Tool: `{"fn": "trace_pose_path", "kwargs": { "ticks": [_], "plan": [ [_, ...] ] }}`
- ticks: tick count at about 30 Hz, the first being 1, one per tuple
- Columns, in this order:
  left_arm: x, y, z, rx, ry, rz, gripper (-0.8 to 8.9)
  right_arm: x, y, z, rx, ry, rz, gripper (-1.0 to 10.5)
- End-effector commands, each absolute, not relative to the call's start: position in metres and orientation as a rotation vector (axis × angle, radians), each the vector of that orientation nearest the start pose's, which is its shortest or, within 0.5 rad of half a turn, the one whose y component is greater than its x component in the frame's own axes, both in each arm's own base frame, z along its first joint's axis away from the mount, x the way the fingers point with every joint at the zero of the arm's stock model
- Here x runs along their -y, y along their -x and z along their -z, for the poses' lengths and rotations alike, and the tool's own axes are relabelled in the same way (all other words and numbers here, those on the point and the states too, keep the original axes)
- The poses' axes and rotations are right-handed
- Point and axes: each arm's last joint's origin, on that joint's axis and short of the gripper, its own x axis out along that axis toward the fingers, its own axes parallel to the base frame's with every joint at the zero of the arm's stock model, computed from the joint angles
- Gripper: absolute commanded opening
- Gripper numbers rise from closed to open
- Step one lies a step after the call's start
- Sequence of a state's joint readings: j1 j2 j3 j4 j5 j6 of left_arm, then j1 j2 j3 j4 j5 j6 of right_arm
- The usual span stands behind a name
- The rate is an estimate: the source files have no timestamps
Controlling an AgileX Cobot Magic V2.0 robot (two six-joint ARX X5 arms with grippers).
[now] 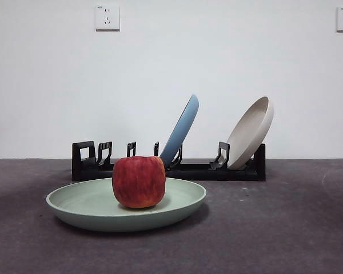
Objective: Take the green plate from the plate rack,put the plate on the table,take the apple from the table,put the apple in the plate
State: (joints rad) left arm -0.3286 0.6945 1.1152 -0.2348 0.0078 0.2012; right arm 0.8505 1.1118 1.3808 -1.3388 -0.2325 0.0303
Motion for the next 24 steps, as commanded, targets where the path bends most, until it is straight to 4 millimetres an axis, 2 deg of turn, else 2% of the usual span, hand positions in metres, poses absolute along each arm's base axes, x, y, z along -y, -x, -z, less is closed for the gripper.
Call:
{"fn": "trace_pose_path", "kwargs": {
  "ticks": [1,7,16,19,24],
  "plan": [
    [0.024,-0.104,-0.409,0.26,-0.18,0.202,-0.04,-0.131,-0.106,-0.38,-1.076,0.31,-0.952,0.0],
    [0.01,-0.101,-0.336,0.227,-0.182,0.075,-0.04,-0.131,-0.106,-0.38,-1.075,0.31,-0.953,0.0],
    [0.002,-0.1,-0.234,0.084,-0.097,0.012,-0.04,-0.13,-0.106,-0.38,-1.072,0.308,-0.953,0.0],
    [0.001,-0.1,-0.207,0.048,-0.086,0.009,-0.04,-0.13,-0.106,-0.381,-1.071,0.308,-0.954,0.0],
    [0.001,-0.099,-0.176,0.023,-0.044,0.011,-0.04,-0.13,-0.106,-0.381,-1.071,0.308,-0.954,0.0]
  ]
}}
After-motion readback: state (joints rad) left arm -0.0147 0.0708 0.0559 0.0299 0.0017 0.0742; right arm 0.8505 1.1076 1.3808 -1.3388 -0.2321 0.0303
